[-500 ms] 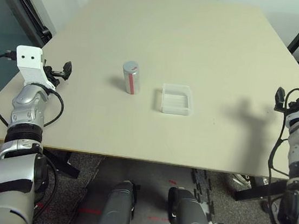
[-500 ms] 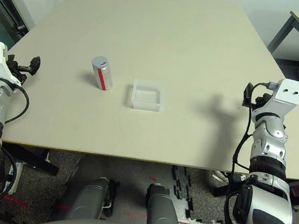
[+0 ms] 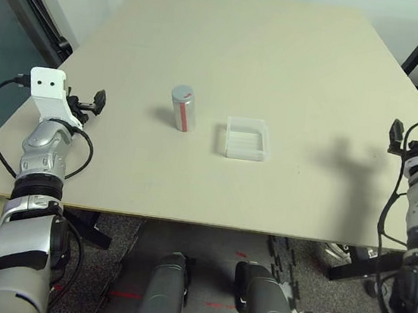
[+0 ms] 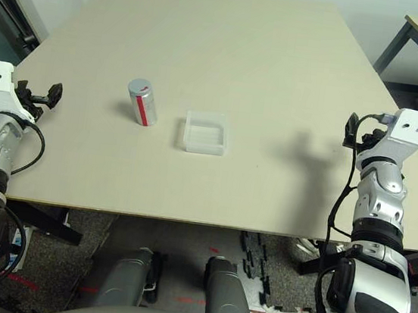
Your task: Pour the medicine from the bottle into the box.
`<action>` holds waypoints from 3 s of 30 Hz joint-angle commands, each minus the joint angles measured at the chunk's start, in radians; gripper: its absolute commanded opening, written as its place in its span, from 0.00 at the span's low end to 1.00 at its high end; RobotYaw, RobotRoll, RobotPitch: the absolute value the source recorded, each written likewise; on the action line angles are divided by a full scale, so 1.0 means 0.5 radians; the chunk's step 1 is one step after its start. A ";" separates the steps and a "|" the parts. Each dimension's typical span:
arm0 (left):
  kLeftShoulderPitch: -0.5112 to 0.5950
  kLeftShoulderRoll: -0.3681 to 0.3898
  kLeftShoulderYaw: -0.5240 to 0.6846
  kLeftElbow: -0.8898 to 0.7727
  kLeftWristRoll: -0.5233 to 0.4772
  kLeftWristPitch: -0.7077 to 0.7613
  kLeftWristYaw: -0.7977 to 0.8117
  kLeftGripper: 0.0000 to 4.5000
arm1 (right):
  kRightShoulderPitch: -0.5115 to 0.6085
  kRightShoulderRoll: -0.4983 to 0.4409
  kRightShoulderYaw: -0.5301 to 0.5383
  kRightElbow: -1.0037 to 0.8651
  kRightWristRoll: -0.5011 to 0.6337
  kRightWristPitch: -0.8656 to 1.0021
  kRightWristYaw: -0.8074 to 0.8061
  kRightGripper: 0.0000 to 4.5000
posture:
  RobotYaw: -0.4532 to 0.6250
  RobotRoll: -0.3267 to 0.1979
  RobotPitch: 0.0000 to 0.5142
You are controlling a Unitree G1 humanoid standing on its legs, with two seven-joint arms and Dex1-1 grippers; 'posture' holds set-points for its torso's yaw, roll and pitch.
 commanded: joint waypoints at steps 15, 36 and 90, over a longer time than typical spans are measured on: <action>0.220 0.178 -0.265 -1.140 -0.291 0.776 -0.981 0.99 | 0.021 -0.276 0.401 -0.893 0.296 1.040 1.074 1.00 | 0.48 0.62 0.19; 0.137 -0.103 -0.520 -0.752 -0.025 0.480 -0.928 0.99 | 0.063 -0.253 0.629 -1.341 0.345 1.303 1.262 1.00 | 0.40 0.62 0.18; -0.417 -0.426 -0.551 0.576 0.313 -0.174 -0.743 0.99 | 0.010 -0.193 0.623 -1.657 0.412 1.449 1.142 1.00 | 0.29 0.62 0.14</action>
